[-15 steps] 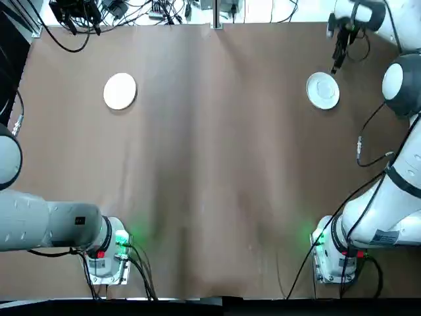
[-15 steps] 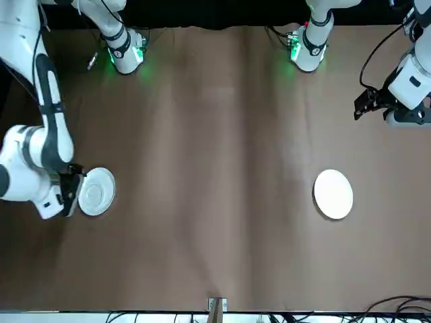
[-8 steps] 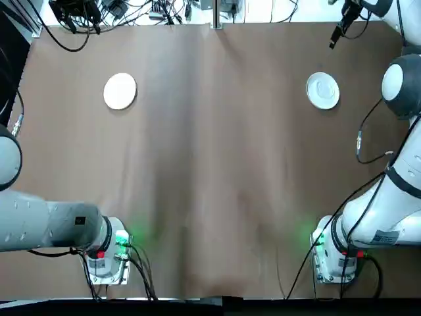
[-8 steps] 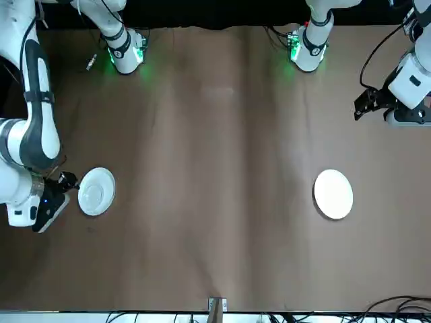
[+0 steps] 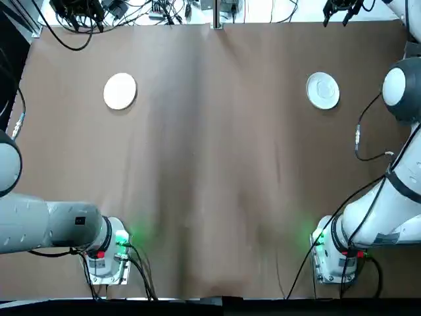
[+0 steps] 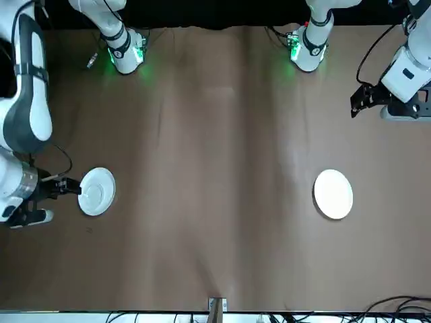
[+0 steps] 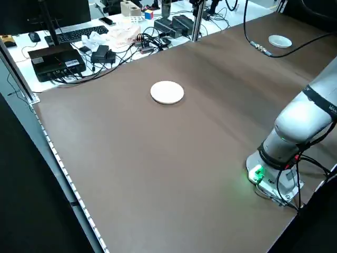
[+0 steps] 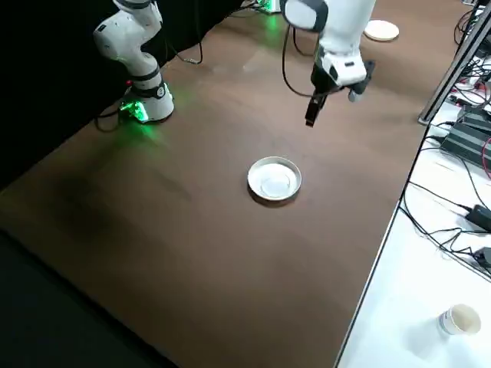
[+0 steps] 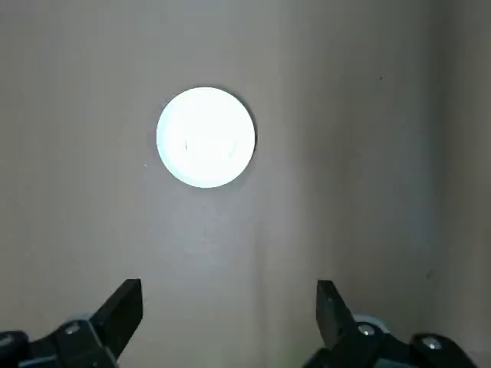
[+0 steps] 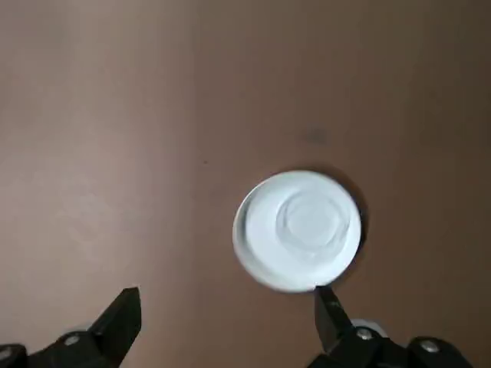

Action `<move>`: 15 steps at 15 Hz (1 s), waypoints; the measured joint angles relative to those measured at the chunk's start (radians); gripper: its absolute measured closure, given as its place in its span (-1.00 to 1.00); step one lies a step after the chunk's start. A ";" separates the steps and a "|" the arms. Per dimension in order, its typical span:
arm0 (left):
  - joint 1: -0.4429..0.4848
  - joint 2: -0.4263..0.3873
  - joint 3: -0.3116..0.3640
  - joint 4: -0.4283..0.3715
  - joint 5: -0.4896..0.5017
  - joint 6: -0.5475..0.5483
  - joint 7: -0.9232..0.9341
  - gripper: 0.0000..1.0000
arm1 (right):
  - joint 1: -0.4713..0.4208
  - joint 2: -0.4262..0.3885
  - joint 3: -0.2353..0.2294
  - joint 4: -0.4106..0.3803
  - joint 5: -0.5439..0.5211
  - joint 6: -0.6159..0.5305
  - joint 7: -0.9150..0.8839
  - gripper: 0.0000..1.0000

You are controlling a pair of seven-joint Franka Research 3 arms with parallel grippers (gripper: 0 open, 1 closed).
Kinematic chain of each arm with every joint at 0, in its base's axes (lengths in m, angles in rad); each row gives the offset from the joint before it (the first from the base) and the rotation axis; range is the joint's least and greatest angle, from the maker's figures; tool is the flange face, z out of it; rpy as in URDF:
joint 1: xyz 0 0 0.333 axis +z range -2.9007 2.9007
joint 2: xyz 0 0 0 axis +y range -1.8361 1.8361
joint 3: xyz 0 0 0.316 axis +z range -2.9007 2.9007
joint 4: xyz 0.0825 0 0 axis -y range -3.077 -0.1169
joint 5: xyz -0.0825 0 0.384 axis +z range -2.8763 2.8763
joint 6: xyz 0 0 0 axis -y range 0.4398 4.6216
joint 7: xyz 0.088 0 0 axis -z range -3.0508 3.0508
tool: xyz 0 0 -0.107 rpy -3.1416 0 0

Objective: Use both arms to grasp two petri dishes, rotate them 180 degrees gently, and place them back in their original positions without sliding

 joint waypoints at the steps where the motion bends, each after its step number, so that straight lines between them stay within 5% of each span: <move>1: 0.000 -0.003 -0.001 0.000 0.000 0.001 0.000 -1.00 | 0.010 -0.022 0.001 0.003 0.000 -0.023 0.076 -1.00; 15: 0.000 -0.011 -0.010 0.017 0.000 0.009 0.000 -1.00 | 0.021 -0.244 -0.008 0.022 0.000 -0.259 0.335 -1.00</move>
